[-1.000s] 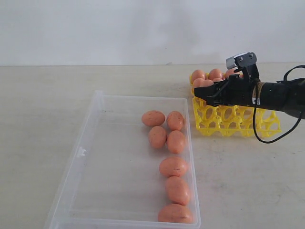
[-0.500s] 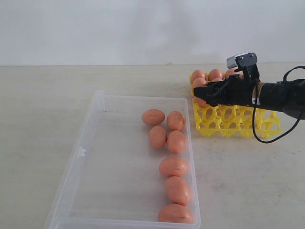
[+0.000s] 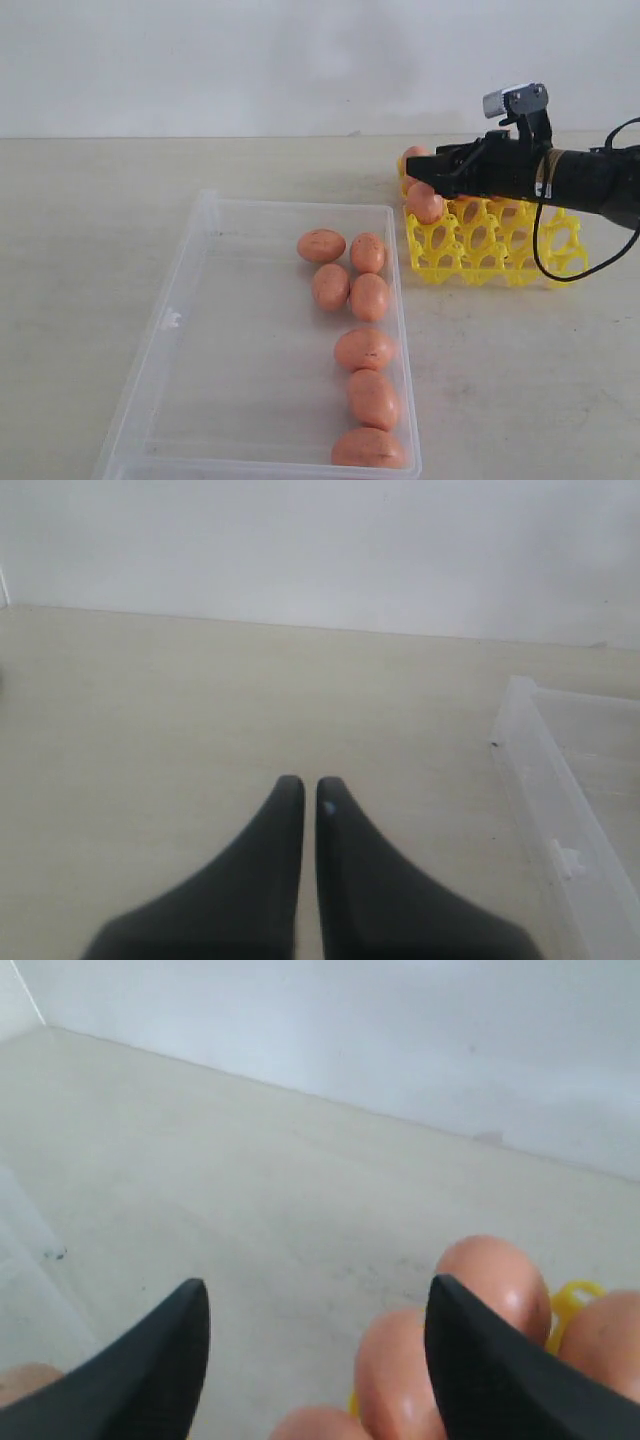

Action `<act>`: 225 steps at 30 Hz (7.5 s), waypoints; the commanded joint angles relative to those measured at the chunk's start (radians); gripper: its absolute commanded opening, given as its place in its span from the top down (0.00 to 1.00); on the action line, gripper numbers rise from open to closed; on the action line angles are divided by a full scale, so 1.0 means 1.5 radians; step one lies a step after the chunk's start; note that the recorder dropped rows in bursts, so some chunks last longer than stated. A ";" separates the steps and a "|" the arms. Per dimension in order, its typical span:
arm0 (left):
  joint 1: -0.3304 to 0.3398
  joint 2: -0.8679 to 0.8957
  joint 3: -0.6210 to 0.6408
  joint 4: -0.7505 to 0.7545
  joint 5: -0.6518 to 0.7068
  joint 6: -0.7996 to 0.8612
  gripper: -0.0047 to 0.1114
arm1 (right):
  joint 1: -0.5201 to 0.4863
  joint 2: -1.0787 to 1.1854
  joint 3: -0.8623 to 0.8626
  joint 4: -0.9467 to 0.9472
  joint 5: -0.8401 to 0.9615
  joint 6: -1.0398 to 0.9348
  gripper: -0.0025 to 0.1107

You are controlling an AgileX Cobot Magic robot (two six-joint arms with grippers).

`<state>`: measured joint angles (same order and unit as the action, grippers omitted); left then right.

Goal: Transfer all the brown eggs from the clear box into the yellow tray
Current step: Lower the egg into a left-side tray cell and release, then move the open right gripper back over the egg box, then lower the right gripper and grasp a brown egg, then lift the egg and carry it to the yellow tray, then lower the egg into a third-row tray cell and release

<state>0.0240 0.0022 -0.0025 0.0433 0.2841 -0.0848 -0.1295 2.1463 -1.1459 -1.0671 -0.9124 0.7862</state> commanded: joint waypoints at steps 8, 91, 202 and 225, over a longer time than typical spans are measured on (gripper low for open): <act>0.002 -0.001 0.002 -0.002 -0.004 0.002 0.92 | 0.000 -0.156 -0.004 -0.106 0.001 0.124 0.59; 0.002 -0.001 0.002 -0.002 -0.004 0.002 0.92 | 0.439 -0.116 -0.113 0.762 1.127 -1.025 0.60; 0.002 -0.001 0.002 -0.002 -0.004 0.002 0.92 | -0.060 -0.001 -0.028 -0.188 0.064 0.168 0.98; 0.002 -0.001 0.002 -0.002 -0.004 0.002 0.92 | -0.059 0.041 -0.028 -0.128 0.039 0.152 0.57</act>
<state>0.0240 0.0022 -0.0025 0.0433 0.2841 -0.0848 -0.2188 2.2045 -1.1850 -1.2637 -0.8478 1.0247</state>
